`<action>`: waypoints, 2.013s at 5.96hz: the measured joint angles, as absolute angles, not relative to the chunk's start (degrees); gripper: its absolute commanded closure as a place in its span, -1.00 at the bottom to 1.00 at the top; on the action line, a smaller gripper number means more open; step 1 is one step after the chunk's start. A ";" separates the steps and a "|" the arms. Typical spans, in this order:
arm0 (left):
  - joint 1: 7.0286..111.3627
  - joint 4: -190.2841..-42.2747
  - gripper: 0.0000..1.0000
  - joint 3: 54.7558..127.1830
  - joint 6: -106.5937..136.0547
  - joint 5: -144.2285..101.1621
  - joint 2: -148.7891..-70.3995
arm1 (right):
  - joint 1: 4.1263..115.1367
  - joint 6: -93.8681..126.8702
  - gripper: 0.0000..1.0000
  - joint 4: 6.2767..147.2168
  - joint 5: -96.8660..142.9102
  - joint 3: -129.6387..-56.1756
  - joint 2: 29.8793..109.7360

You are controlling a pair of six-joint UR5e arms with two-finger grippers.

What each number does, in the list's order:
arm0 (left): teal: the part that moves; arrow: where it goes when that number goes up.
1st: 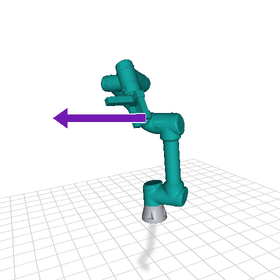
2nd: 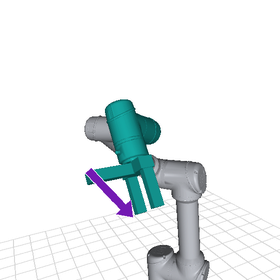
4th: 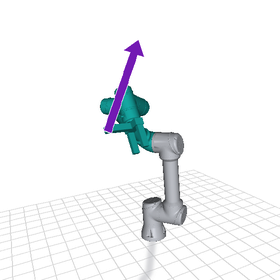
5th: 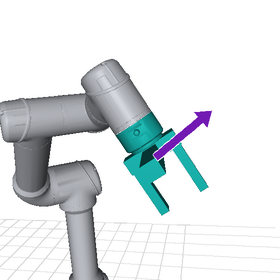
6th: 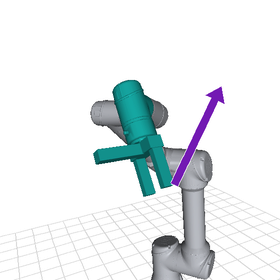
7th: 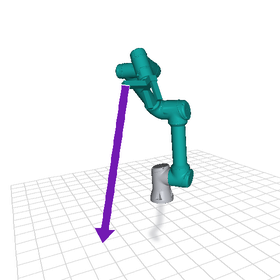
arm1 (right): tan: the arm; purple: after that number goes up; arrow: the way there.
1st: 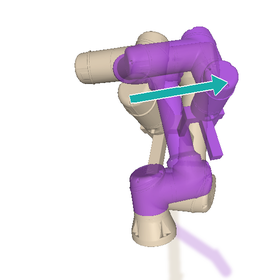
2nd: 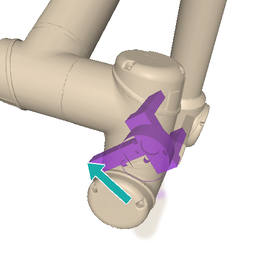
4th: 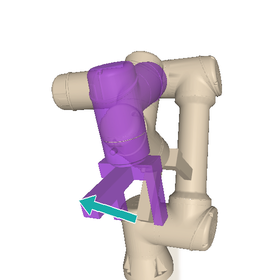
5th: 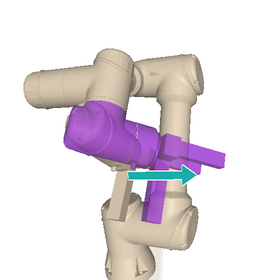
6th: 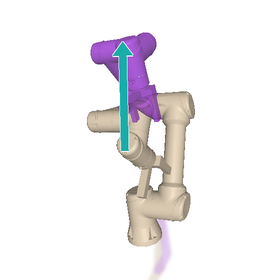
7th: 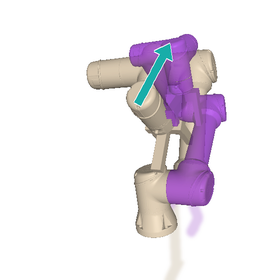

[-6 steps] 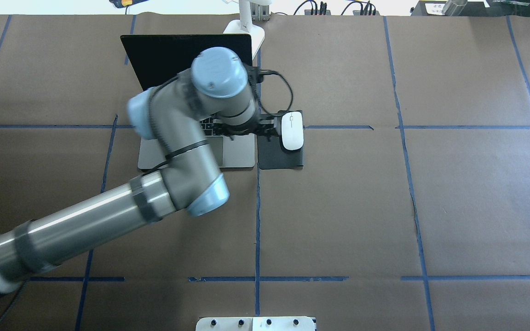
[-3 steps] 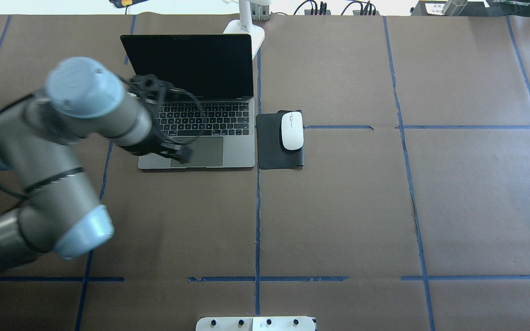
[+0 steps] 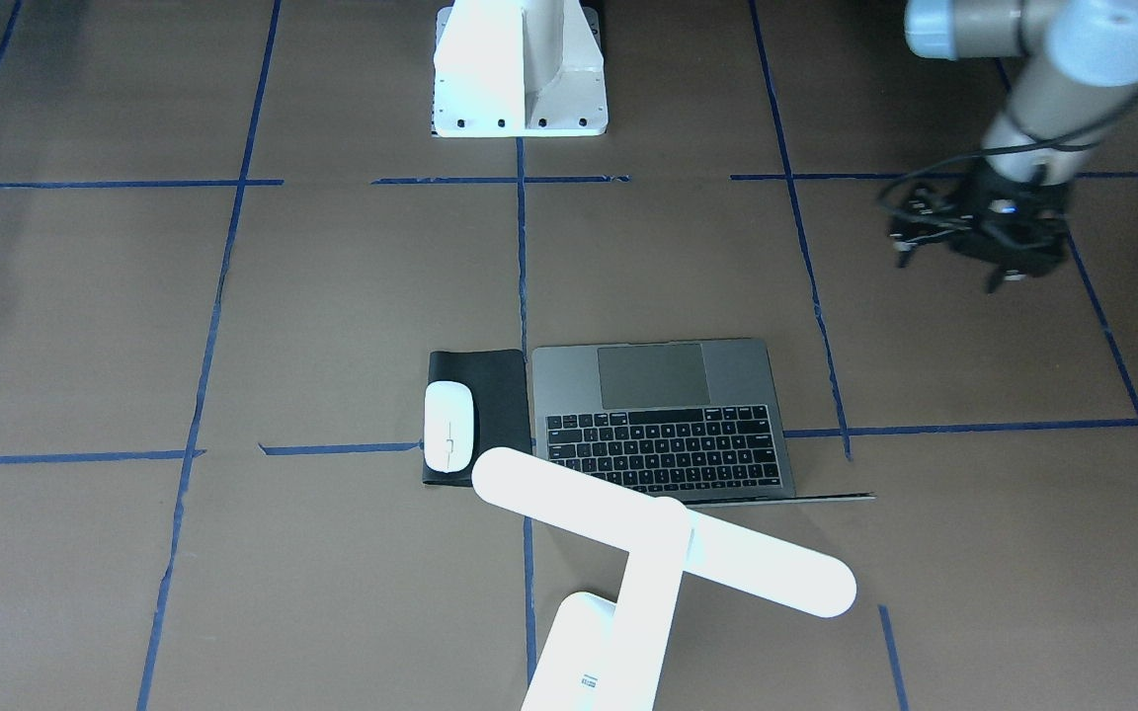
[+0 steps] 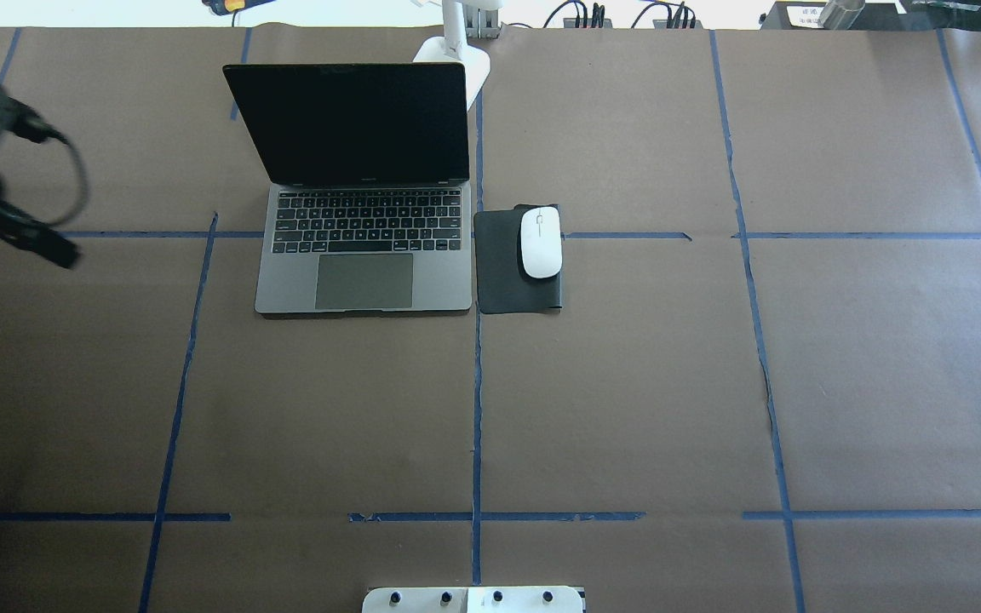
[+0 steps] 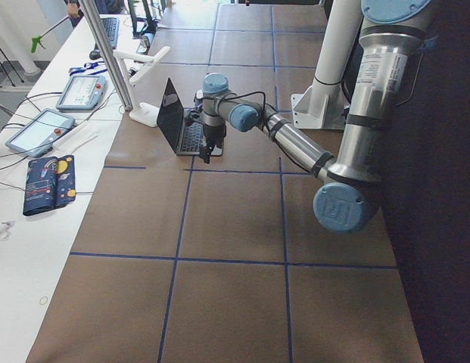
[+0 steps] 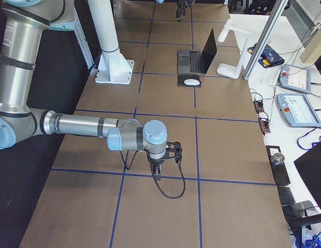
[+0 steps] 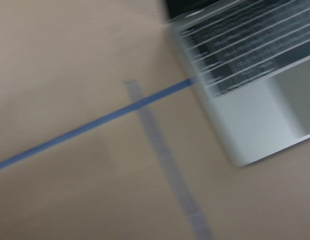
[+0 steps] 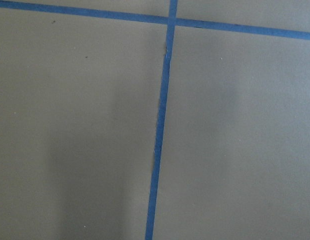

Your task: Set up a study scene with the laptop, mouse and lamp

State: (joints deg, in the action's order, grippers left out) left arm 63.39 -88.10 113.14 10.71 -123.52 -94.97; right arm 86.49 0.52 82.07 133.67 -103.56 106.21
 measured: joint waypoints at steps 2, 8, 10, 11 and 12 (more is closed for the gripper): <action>77.06 -87.66 -1.00 109.82 -0.50 -129.42 -86.09 | 86.68 0.74 -1.00 82.49 135.57 -104.83 105.98; 86.13 -88.22 -1.00 104.63 -2.39 -133.78 -76.86 | 86.62 0.76 -1.00 81.98 135.49 -104.61 106.05; 85.98 -88.60 -1.00 103.98 -2.37 -133.75 -77.22 | 86.58 0.84 -1.00 81.97 135.55 -104.46 106.22; 85.91 -88.72 -1.00 103.94 -2.37 -133.76 -77.43 | 86.58 0.87 -1.00 81.93 135.59 -104.43 106.25; 85.88 -88.76 -1.00 103.99 -2.37 -133.77 -77.52 | 86.58 0.91 -1.00 81.92 135.64 -104.42 106.23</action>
